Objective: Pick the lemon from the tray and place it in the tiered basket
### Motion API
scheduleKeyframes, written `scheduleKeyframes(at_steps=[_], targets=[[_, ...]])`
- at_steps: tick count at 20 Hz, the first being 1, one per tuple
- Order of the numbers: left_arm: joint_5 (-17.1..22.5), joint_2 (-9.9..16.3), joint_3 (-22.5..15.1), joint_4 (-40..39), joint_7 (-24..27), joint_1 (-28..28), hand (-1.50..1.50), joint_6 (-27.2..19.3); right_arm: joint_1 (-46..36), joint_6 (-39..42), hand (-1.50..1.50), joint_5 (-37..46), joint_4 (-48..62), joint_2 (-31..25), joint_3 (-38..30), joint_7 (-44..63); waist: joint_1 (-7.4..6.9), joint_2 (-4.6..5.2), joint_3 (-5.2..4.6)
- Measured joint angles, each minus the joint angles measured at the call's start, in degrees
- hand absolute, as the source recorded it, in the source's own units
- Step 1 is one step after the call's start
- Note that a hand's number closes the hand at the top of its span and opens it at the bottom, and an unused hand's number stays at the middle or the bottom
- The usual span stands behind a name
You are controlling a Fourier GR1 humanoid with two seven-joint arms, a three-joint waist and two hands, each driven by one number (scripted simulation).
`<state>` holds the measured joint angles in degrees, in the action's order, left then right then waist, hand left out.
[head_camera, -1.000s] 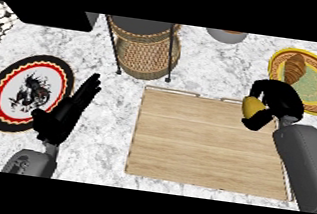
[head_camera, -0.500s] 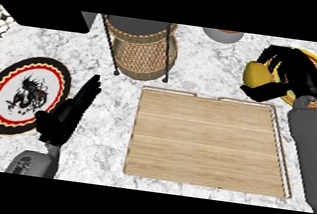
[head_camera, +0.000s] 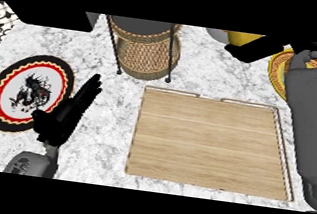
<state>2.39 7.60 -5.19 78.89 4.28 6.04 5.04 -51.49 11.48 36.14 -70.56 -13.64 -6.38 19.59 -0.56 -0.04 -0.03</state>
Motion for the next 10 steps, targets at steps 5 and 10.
scheduleKeyframes(at_steps=[5,10], targets=[[-0.2,0.2,0.3,-0.3,-0.1,0.7,0.00,0.5,-12.2,-1.1,1.50,0.5,7.6,3.0,-0.4,6.1,-0.59,0.16,-0.02],[-1.0,-0.8,-0.6,0.2,-0.6,0.8,0.00,0.2,-22.3,-5.5,1.50,1.4,19.4,6.4,-1.6,7.8,-1.28,0.42,-0.03]])
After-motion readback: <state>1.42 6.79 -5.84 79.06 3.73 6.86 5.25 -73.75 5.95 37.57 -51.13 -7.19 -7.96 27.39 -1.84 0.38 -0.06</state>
